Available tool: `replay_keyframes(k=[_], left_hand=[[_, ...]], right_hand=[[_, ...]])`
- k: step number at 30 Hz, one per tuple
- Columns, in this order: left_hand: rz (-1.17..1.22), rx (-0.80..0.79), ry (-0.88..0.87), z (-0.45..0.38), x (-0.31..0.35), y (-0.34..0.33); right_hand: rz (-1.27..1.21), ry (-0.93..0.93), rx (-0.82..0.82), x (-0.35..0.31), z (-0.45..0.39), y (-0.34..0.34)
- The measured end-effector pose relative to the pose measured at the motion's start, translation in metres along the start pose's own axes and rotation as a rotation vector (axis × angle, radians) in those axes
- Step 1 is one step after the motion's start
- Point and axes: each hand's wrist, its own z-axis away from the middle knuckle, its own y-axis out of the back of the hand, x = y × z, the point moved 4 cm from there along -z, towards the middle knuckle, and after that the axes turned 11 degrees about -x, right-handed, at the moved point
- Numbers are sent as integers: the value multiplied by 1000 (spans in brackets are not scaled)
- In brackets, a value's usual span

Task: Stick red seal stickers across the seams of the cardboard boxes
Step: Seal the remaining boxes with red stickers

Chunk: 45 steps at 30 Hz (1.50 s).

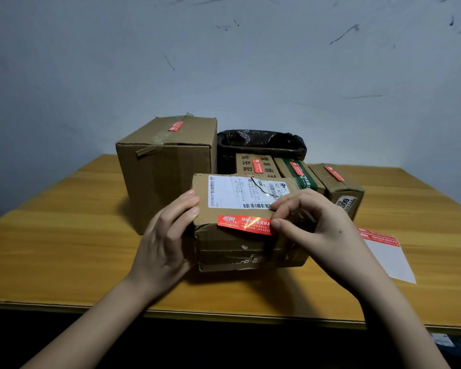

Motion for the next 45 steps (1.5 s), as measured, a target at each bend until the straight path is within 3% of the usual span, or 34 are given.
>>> replay_keyframes(k=[10,16,26,45], left_hand=[[-12,-18,3,2,-2,-2],[-20,-16,1,1,-1,-3],[-44,-7,-23,3,-1,-2],[-75,17,-74,2,0,-4]], right_hand=[[198,67,104,-8,3,-3],[234,-3,136,-9,5,-5],[-67,-144,51,-7,4,-6],[-424,-41,-52,-10,1,-14]])
